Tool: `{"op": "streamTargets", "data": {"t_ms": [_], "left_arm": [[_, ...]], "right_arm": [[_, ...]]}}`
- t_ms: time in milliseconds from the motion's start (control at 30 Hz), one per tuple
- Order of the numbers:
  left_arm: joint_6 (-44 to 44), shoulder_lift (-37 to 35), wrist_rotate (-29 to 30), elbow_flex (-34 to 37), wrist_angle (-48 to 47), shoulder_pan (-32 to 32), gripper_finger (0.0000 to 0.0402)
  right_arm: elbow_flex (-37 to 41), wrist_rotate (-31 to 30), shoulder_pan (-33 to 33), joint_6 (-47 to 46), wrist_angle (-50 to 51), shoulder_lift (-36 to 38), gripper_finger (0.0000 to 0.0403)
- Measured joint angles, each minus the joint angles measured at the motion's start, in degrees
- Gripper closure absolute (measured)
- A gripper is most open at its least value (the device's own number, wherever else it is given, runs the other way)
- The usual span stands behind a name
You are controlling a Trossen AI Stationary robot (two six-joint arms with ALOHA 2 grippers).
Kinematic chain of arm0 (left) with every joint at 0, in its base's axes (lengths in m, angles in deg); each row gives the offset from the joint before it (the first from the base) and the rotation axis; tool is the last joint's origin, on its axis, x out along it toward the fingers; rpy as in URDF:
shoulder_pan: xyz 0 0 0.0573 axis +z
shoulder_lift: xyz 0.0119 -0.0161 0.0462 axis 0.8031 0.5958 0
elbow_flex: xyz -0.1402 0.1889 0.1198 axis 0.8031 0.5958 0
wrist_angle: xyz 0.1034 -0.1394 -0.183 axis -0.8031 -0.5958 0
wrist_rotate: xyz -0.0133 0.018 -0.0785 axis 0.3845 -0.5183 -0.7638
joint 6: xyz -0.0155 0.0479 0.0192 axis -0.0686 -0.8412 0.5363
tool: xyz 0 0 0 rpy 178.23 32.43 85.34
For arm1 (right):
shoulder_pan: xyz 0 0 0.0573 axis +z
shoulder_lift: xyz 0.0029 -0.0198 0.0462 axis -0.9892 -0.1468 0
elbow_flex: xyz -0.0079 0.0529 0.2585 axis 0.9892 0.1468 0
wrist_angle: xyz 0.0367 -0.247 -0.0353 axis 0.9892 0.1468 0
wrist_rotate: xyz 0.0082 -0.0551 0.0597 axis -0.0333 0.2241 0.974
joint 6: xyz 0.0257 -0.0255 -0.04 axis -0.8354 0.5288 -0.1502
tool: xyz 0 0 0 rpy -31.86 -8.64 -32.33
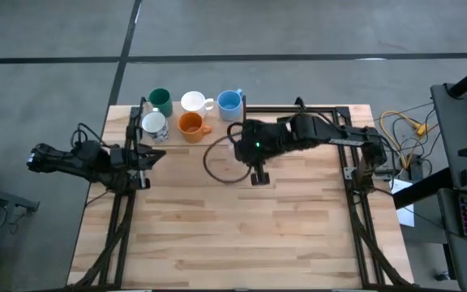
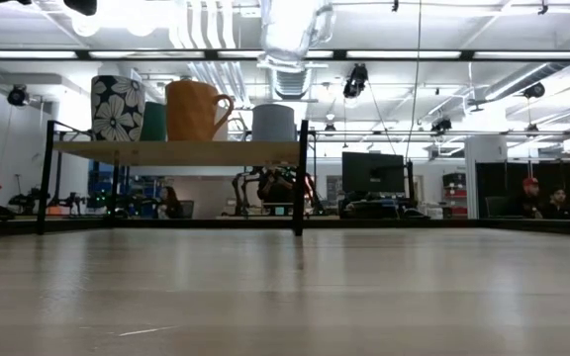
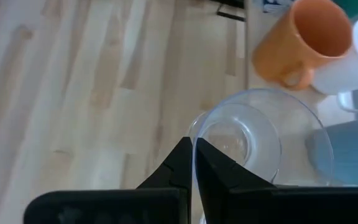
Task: Stack small to large cups/mugs on shelf
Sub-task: Put the transparent mug on the shelf
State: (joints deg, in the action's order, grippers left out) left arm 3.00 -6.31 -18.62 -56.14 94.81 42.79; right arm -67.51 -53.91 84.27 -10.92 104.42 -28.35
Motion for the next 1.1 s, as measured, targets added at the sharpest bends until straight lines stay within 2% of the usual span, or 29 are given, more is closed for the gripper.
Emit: {"op": "streamTargets", "data": {"t_ms": [267,567,1100], "left_arm": [[0.0,-0.09,0.0,0.0,0.13,0.01,0.0402],[-0.11,-0.11,0.02,0.0,0.11,-0.01,0.0402],[-1.03,0.04,0.0,0.0,0.04,-0.01,0.0402]], "right_arm": [[1.51,4.07,-5.35,5.44,-4.66,-0.03,0.0394],[4.36,4.21,-9.46,10.08,-9.23,-0.11,0.0394],[12.81,5.9,-12.21,11.46,-17.72,-0.21,0.0394]]}}
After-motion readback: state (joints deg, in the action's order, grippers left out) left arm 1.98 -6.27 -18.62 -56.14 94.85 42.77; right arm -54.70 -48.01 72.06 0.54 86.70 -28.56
